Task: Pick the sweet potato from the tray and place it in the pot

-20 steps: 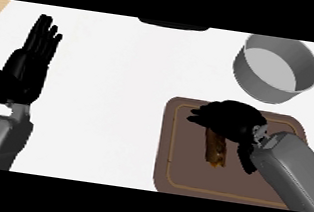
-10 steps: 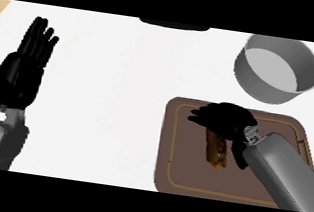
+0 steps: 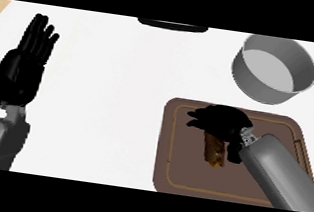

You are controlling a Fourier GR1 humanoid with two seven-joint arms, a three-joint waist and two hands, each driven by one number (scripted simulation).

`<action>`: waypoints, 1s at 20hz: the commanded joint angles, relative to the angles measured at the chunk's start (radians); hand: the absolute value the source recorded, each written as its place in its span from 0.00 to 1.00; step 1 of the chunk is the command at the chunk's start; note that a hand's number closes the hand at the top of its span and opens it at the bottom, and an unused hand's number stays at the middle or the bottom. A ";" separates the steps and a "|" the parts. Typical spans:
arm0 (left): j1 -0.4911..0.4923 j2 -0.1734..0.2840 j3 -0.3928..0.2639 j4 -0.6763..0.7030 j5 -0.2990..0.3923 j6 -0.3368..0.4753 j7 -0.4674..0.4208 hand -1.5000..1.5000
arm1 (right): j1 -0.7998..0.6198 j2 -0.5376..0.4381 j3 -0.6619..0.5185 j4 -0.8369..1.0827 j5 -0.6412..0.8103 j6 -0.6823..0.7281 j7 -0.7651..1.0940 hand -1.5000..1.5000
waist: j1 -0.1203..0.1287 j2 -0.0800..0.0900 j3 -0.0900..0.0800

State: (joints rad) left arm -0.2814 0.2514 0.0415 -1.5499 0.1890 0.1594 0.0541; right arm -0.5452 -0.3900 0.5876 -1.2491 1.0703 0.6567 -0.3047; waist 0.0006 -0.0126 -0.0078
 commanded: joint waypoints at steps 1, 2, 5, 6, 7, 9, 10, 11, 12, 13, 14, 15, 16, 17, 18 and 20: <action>-0.012 0.011 0.014 -0.025 0.009 -0.002 0.043 0.50 | 0.042 0.042 0.069 -0.002 0.017 -0.027 -0.078 1.00 | 0.006 0.013 0.008; -0.007 -0.017 0.000 0.026 -0.002 -0.006 -0.011 0.50 | 0.036 0.042 0.069 0.029 0.025 -0.078 -0.107 1.00 | 0.005 0.016 0.008; 0.012 -0.025 0.006 0.056 -0.012 -0.009 -0.053 0.50 | 0.058 -0.006 0.067 -0.016 0.028 -0.068 -0.148 1.00 | -0.001 0.015 0.007; -0.007 0.019 0.018 -0.025 0.019 -0.026 0.052 0.50 | 0.072 0.033 0.090 0.022 0.061 -0.104 -0.115 1.00 | 0.009 0.013 0.008; 0.030 -0.011 0.009 0.032 -0.012 -0.027 -0.061 0.50 | 0.095 0.048 0.105 -0.039 0.067 -0.077 -0.084 1.00 | 0.000 0.013 0.007; -0.001 -0.027 -0.003 0.036 -0.022 -0.006 -0.039 0.50 | 0.065 0.022 0.078 0.015 0.068 -0.106 -0.135 1.00 | 0.004 0.015 0.008; 0.032 -0.040 -0.019 0.015 -0.034 0.003 -0.035 0.50 | 0.082 0.038 0.067 -0.007 0.074 -0.131 -0.116 1.00 | 0.004 0.013 0.008; 0.034 -0.011 0.020 0.041 -0.006 -0.036 -0.062 0.50 | 0.060 0.088 0.066 -0.012 0.088 -0.105 -0.067 1.00 | 0.005 0.013 0.008; 0.010 -0.023 0.015 0.051 -0.015 -0.025 -0.060 0.50 | 0.101 0.013 0.045 -0.015 0.102 -0.209 -0.128 1.00 | 0.000 0.014 0.008; 0.007 -0.034 0.011 0.029 -0.033 0.007 -0.039 0.50 | 0.088 0.029 0.054 -0.121 0.118 -0.137 -0.084 1.00 | -0.003 0.011 0.008; -0.014 -0.040 0.010 0.071 -0.031 0.000 -0.036 0.50 | 0.126 0.033 0.056 -0.132 0.143 -0.195 -0.064 1.00 | -0.006 0.012 0.008; -0.008 -0.018 0.031 0.060 -0.019 -0.021 -0.034 0.50 | 0.127 0.007 0.020 -0.261 0.127 -0.089 -0.028 1.00 | -0.008 0.010 0.007; -0.003 -0.005 0.032 0.042 -0.031 -0.028 -0.037 0.50 | 0.107 0.048 -0.004 -0.181 0.142 -0.139 -0.032 1.00 | -0.001 0.012 0.008; 0.035 -0.041 0.008 0.046 -0.032 -0.020 -0.068 0.50 | 0.129 0.151 0.000 -0.198 0.133 -0.156 0.080 1.00 | -0.003 0.011 0.008; 0.005 -0.019 0.026 0.047 -0.020 -0.023 -0.049 0.50 | 0.151 0.241 -0.024 -0.216 0.117 -0.172 0.176 1.00 | -0.009 0.009 0.008; 0.014 0.003 0.034 0.008 -0.001 -0.037 -0.004 0.50 | 0.162 0.377 -0.072 -0.218 0.107 -0.224 0.312 1.00 | -0.002 0.004 0.009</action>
State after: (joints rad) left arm -0.2667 0.2301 0.0604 -1.5127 0.1713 0.1362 0.0154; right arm -0.4259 -0.2002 0.5622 -1.4283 1.1879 0.4820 -0.1807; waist -0.0030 -0.0079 -0.0029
